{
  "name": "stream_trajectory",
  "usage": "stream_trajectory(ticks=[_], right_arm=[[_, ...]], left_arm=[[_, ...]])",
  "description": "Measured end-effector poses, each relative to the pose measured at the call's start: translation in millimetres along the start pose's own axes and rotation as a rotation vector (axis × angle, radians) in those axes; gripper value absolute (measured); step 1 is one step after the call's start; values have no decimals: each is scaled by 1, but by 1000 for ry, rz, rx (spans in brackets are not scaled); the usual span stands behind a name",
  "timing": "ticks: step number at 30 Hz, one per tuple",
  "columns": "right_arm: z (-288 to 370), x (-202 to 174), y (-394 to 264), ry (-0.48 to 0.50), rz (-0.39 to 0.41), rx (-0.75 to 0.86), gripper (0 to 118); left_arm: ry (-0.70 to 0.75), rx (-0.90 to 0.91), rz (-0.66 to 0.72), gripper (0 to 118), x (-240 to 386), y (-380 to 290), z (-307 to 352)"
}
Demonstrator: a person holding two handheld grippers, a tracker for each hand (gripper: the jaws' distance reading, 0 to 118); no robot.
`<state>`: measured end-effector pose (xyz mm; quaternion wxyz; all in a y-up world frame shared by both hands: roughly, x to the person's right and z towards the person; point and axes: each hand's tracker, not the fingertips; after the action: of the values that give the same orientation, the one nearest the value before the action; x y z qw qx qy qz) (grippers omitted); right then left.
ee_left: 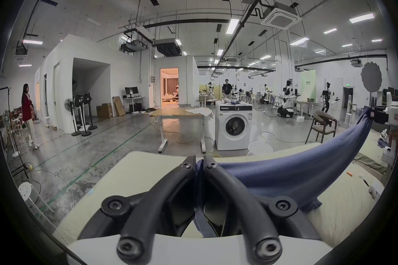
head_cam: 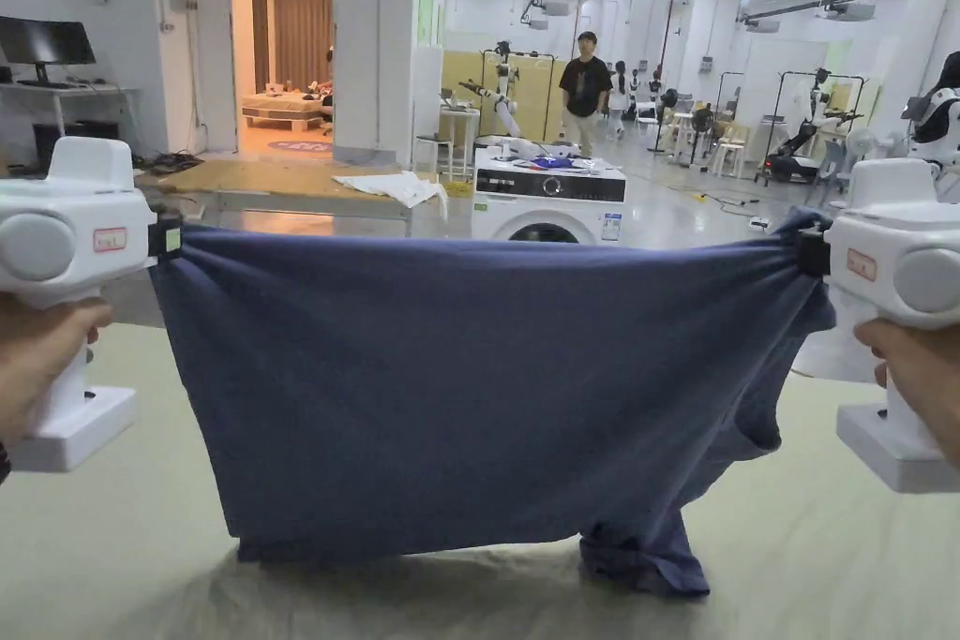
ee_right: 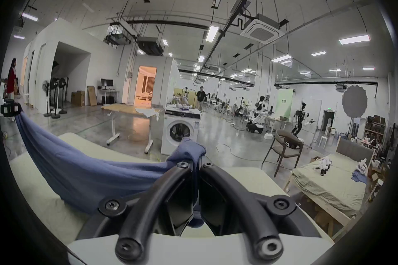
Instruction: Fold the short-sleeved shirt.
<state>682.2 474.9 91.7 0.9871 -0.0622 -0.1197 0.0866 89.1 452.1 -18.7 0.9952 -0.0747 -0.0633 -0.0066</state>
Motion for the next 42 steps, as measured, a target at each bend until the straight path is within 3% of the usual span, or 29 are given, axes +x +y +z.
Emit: stream_trajectory(ticks=[12, 21, 29, 35, 38, 39, 41, 42], right_arm=[[147, 5, -102, -7, 1, -117, 1], [234, 3, -223, 56, -27, -357, 1], [268, -6, -310, 127, -28, -635, 1], [264, -16, -355, 141, 19, -783, 3], [262, -22, -361, 128, 34, -805, 14], [263, -23, -359, 113, 39, -810, 23], [263, -22, -350, 88, 46, -793, 64], [264, -22, -343, 70, 57, -776, 73]], left_arm=[[-66, -34, 62, 1, -1, -97, 142], [-84, -213, 113, 1, 1, -208, 244], [-80, -520, 92, 1, -1, -312, 265], [-66, -704, 32, 1, 4, -373, 248], [-57, -719, 32, 2, -1, -390, 240], [-51, -712, 38, 3, -2, -389, 239], [-41, -709, 54, 19, -5, -384, 238], [-35, -701, 54, 28, -5, -380, 238]])
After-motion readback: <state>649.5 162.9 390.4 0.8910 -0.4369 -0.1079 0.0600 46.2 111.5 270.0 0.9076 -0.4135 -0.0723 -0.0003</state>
